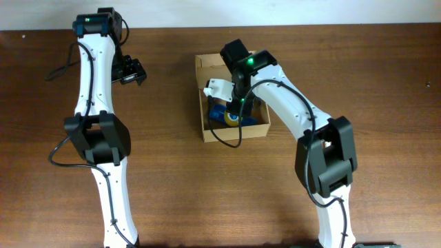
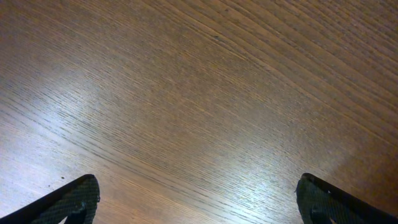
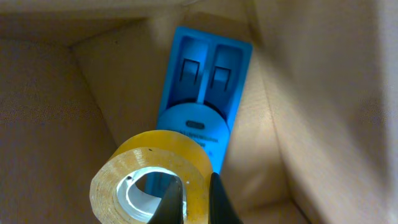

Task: Pack container
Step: 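Carry the tape roll into the box and release it, then move the right gripper over the yellow highlighter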

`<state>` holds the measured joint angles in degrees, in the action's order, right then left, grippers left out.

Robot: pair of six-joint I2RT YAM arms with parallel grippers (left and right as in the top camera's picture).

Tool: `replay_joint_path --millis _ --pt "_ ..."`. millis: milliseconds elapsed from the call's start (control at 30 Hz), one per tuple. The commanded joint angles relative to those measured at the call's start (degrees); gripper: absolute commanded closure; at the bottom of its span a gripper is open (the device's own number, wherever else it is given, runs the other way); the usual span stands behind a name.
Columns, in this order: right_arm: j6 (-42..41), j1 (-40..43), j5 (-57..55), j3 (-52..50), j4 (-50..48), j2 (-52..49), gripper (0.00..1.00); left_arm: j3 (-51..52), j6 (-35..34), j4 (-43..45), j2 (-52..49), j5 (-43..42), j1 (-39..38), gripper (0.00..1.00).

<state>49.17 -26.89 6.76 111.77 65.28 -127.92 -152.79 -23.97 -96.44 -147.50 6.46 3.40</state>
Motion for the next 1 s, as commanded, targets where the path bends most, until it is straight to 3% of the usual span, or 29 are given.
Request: replay_joint_path --millis 0,167,200,233,400,667,833,967 --pt "-1.66 -0.15 2.10 -0.02 -0.13 -1.99 0.96 -0.11 0.74 -0.02 1.25 0.46 0.09 0.00" --pt "-3.17 -0.15 2.10 -0.02 -0.66 -2.73 0.96 -0.11 0.74 -0.02 1.25 0.46 0.09 0.00" --pt "-3.19 -0.15 2.10 -0.02 -0.76 -2.73 0.78 -0.11 0.74 -0.02 1.25 0.46 0.09 0.00" --pt "-3.19 -0.15 2.10 0.00 -0.74 -2.73 0.69 -0.11 0.74 -0.02 1.25 0.46 0.09 0.00" --pt "-6.36 -0.15 1.97 0.00 -0.52 -2.49 0.54 -0.11 0.74 -0.02 1.25 0.46 0.09 0.00" --pt "-9.55 -0.15 -1.03 0.11 0.13 5.22 0.53 -0.11 0.74 -0.02 1.25 0.46 0.09 0.00" --pt "-12.20 0.07 -5.31 0.11 -0.07 14.29 0.43 -0.11 0.74 -0.02 1.25 0.46 0.09 0.00" --pt "-13.86 1.31 -6.12 -0.02 0.00 20.48 0.42 -0.11 0.74 -0.02 1.25 0.46 0.09 0.00"
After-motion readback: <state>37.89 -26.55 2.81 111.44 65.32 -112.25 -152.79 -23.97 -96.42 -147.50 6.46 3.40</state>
